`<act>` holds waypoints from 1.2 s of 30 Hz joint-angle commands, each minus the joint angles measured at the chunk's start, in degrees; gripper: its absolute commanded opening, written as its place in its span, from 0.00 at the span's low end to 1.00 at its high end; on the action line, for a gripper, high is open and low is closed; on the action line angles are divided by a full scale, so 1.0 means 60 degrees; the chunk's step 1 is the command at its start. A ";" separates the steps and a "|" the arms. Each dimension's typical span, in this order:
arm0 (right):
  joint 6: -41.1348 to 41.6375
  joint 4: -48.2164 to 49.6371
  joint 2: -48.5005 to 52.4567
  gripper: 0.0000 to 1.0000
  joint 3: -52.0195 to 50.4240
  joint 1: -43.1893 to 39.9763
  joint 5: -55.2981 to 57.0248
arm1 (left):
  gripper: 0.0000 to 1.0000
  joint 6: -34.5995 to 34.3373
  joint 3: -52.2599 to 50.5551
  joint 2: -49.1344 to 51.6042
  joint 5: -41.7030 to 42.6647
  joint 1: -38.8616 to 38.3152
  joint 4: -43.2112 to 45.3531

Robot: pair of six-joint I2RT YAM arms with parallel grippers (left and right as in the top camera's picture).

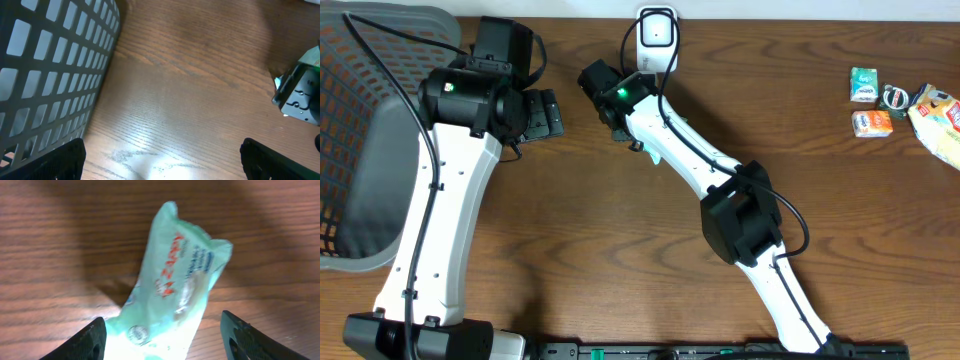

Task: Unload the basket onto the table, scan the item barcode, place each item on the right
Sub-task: 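Lift the wipes pack and pull it right, away from the basket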

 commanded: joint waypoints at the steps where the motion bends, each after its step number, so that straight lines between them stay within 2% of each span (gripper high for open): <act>1: 0.0321 -0.0073 0.0189 0.69 -0.0025 -0.0029 0.0831 | 0.98 -0.0087 -0.0029 -0.0015 -0.0117 0.0015 -0.0018; 8: 0.0321 -0.0007 0.0528 0.69 -0.0025 -0.0022 0.0809 | 0.98 -0.0087 -0.0029 -0.0015 -0.0117 0.0015 -0.0018; 14: 0.0397 0.0080 0.0758 0.65 -0.0029 -0.0022 0.0812 | 0.98 -0.0087 -0.0029 -0.0015 -0.0117 0.0015 -0.0018; 22: 0.0423 0.0157 0.0827 0.49 -0.0029 -0.0022 0.0816 | 0.98 -0.0087 -0.0029 -0.0015 -0.0117 0.0015 -0.0018; 29: 0.0419 0.0215 0.0863 0.43 -0.0029 -0.0022 0.0812 | 0.98 -0.0087 -0.0029 -0.0015 -0.0117 0.0015 -0.0018; 36: 0.0415 0.0138 0.0863 0.23 -0.0029 -0.0022 0.0652 | 0.98 -0.0087 -0.0029 -0.0015 -0.0117 0.0015 -0.0018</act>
